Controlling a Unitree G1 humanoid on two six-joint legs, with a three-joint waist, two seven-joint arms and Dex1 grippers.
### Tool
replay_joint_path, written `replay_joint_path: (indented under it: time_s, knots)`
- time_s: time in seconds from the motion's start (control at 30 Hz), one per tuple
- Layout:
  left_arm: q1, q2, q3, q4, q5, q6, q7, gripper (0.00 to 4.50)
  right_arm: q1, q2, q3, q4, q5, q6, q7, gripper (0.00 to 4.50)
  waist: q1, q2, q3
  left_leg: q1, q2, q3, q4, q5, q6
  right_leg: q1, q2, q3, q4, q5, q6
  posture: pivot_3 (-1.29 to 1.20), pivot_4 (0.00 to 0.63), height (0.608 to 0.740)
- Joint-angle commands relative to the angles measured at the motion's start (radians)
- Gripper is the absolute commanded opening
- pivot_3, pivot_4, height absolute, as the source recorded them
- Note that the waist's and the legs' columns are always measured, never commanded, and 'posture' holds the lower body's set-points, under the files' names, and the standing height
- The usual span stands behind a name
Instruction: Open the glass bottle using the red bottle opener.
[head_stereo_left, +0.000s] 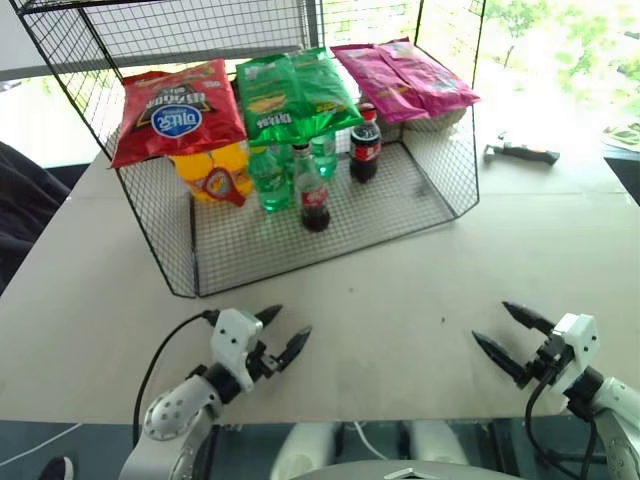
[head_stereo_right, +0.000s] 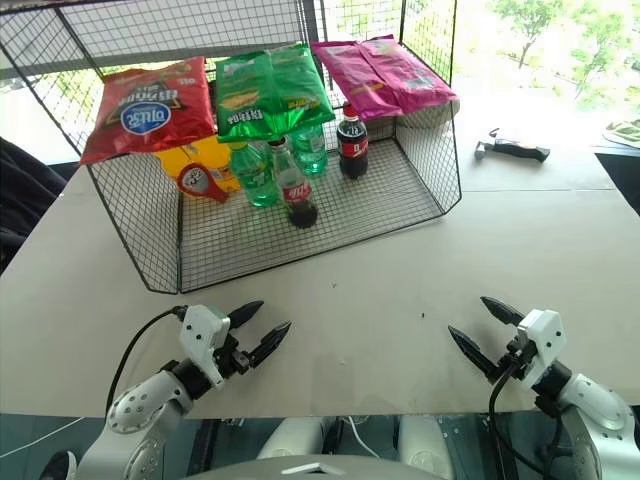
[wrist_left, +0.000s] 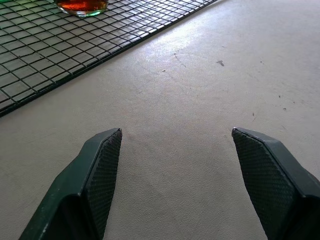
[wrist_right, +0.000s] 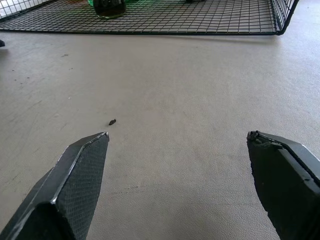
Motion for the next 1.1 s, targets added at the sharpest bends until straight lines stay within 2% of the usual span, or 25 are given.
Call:
replay_joint_path:
  time_s: [0.03, 1.1]
  knots:
    - [-0.005, 0.005, 0.001, -0.003, 0.003, -0.011, -0.003, 3.65, -0.004, -0.009, -0.023, -0.012, 0.005, -0.02, 0.012, 4.45, 0.0, 0.0, 0.0, 0.0, 0.0, 0.0, 0.0, 0.0, 0.0, 0.0, 0.0, 0.0, 0.0, 0.0, 0.0, 0.0, 0.15, 0.74]
    - [-0.051, -0.022, 0.041, 0.019, -0.046, -0.01, 0.022, 3.65, -0.062, 0.008, 0.042, -0.049, -0.006, -0.022, 0.039, 4.45, 0.0, 0.0, 0.0, 0.0, 0.0, 0.0, 0.001, 0.0, 0.0, 0.0, 0.0, -0.002, 0.001, 0.0, 0.0, 0.0, 0.15, 0.74]
